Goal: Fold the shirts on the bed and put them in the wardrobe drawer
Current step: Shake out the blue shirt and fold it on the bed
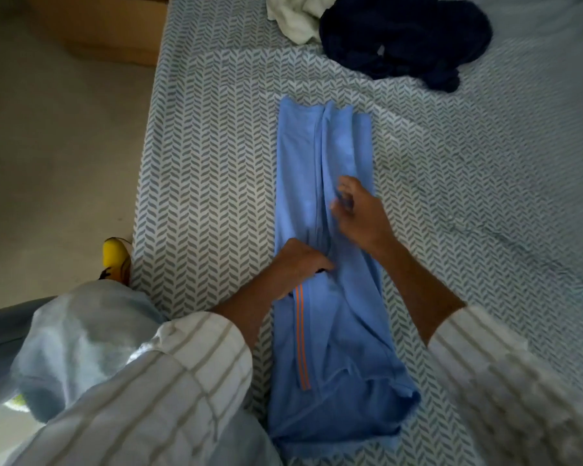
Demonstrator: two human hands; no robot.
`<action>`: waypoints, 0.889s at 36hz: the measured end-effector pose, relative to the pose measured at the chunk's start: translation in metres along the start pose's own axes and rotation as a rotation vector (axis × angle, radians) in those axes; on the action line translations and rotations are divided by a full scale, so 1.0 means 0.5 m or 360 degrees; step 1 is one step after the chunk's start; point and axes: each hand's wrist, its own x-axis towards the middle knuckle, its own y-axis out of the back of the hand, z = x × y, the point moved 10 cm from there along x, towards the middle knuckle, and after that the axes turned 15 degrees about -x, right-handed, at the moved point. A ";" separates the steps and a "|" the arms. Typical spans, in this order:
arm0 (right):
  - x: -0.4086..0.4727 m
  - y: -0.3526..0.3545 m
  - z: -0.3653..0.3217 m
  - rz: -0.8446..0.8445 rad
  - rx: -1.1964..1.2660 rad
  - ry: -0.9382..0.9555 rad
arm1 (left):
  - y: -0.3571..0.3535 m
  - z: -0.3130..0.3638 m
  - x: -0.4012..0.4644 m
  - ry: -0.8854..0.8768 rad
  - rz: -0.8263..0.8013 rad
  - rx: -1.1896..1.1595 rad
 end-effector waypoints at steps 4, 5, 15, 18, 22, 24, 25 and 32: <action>-0.229 0.007 0.005 0.0117 -0.0073 0.0250 | -0.012 0.015 -0.029 -0.0097 -0.0154 -0.0165; -0.280 0.005 0.010 0.0137 -0.0087 0.0329 | -0.017 0.018 -0.038 -0.0137 -0.0223 -0.0203; -0.533 -0.041 0.071 0.0036 -0.0481 0.0576 | 0.007 -0.111 -0.163 -0.0148 -0.0118 -0.0226; -0.542 -0.036 0.086 0.0168 -0.0546 0.0499 | -0.012 -0.159 -0.201 -0.0111 -0.0123 -0.0278; -0.541 -0.039 0.128 0.0241 -0.0472 0.0375 | -0.026 -0.191 -0.219 -0.0131 -0.0207 -0.0256; -0.546 -0.036 0.146 0.0262 -0.0432 0.0317 | -0.017 -0.194 -0.223 -0.0172 -0.0187 -0.0210; -0.552 -0.030 0.152 0.0266 -0.0432 0.0288 | -0.011 -0.196 -0.223 -0.0184 -0.0170 -0.0200; -0.596 -0.019 0.180 0.0250 -0.0318 0.0197 | 0.021 -0.193 -0.224 -0.0378 -0.0042 0.0018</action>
